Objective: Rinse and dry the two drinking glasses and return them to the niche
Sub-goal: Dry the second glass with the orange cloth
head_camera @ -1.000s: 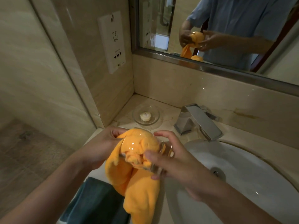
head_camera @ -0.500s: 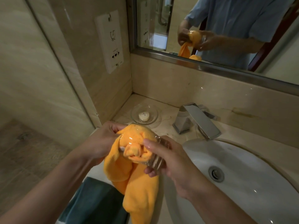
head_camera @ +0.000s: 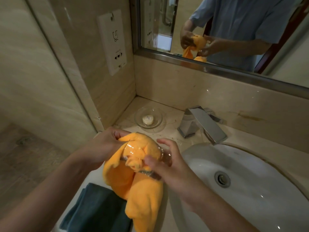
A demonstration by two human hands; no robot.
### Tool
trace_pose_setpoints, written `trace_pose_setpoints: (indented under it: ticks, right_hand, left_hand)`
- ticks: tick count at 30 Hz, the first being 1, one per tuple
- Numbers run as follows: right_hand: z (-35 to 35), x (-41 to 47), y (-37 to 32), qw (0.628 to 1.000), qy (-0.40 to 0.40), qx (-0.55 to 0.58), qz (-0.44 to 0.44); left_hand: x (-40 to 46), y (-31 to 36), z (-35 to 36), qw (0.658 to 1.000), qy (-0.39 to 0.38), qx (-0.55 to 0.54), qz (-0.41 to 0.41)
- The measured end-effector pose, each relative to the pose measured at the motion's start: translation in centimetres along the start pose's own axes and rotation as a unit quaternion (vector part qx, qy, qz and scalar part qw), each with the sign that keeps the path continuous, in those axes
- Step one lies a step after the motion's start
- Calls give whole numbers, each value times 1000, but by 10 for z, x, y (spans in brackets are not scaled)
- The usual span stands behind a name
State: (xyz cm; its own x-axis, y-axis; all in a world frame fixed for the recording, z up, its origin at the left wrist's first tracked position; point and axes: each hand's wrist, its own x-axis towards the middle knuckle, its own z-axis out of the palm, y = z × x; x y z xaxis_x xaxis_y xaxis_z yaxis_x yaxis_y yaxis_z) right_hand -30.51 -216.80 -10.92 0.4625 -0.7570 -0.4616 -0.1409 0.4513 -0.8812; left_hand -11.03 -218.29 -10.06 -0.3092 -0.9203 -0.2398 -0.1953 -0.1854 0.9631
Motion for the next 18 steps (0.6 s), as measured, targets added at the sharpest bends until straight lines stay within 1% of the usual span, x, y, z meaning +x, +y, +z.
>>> trace_pose_setpoints:
  ticks: [1, 2, 4, 6, 8, 10, 14, 16, 18]
  right_hand:
    - [0, -2, 0, 995, 10, -85, -55]
    - [-1, -4, 0, 981, 15, -163, -105]
    - [-2, -5, -3, 942, 26, -285, -175]
    - [-3, -5, -6, 910, 44, -352, -215]
    - [-5, -4, -8, 895, 58, -377, -233]
    - [-6, -4, -8, 905, 61, -359, -220]
    - [-3, -4, -7, 955, 42, -240, -170]
    - [-2, -3, -10, 980, 5, -151, -133]
    - [-5, -3, -12, 996, -44, -39, -69]
  left_hand:
    - [0, 0, 0, 1000, -2, -7, -3]
    - [0, 1, 1, 1000, -4, -14, -5]
    - [1, 4, 5, 1000, -3, -28, -12]
    - [1, 7, 11, 999, 2, -40, -17]
    - [1, 8, 14, 999, 14, -42, -10]
    - [1, 9, 15, 999, 17, -37, -2]
    - [0, 9, 14, 1000, 4, -27, 15]
    - [-1, 8, 13, 1000, -4, -8, 25]
    - [-2, 7, 13, 999, -9, -1, 31]
